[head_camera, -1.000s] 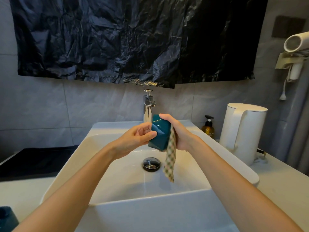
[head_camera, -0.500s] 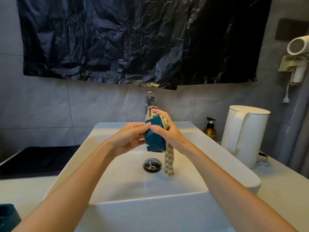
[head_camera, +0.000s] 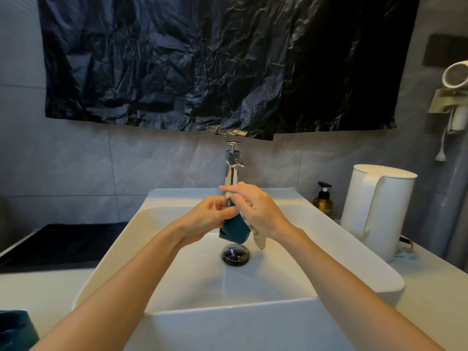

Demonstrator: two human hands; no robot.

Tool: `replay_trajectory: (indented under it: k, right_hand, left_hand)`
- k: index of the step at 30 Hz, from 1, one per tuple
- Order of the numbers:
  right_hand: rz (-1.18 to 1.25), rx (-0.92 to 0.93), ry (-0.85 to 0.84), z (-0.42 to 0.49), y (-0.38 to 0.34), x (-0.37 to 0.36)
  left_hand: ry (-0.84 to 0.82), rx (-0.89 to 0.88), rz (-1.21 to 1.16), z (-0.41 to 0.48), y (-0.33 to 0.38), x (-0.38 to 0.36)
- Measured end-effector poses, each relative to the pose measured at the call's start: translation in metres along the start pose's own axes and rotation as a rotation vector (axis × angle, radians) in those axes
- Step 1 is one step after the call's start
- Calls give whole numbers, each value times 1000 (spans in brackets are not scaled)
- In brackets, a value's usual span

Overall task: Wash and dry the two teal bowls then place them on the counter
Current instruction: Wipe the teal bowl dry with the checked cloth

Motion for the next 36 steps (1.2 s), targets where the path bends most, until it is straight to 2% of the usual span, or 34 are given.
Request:
replay_trajectory:
  k: [3, 4, 7, 10, 12, 15, 17, 21, 23, 26, 30, 33, 36]
  right_hand:
    - [223, -275, 20, 1, 21, 4]
    - [244, -299, 37, 0, 22, 4]
    - [181, -99, 107, -4, 4, 4]
    - [55, 72, 93, -1, -10, -3]
    - [57, 5, 116, 3, -4, -1]
    - [222, -217, 191, 4, 14, 12]
    - [281, -265, 220, 3, 18, 15]
    - [63, 29, 194, -2, -1, 8]
    - [21, 35, 146, -1, -2, 4]
    - [130, -139, 179, 5, 12, 11]
    - [470, -476, 280, 1, 24, 23]
    - [776, -676, 263, -6, 20, 23]
    - [1067, -782, 184, -9, 12, 21]
  left_hand:
    - [-15, 32, 46, 1, -2, -8]
    - [-16, 32, 39, 2, -2, -9]
    - [19, -2, -18, 1, 1, -6]
    - [59, -42, -50, 1, 1, -2]
    - [62, -52, 15, 0, 0, -4]
    - [30, -60, 53, 2, -1, -8]
    - [11, -67, 28, 1, 2, -10]
    - [42, -101, 51, -1, 3, -6]
    - [57, -94, 122, -1, 1, -6]
    - [39, -100, 188, -2, 1, -11]
    - [3, -127, 131, -4, 5, -14]
    - [-33, -159, 93, -6, 9, -12]
    - [-50, -230, 46, -10, 15, -10]
Point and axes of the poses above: each hand's wrist, its own z-axis towards the middle knuckle, its own x-axis out of the back of the hand, y = z × x, the point moved 3 cm from there along z, towards the middle knuckle, and after that the axes turned 12 degrees about x, right-handed, at the moved point
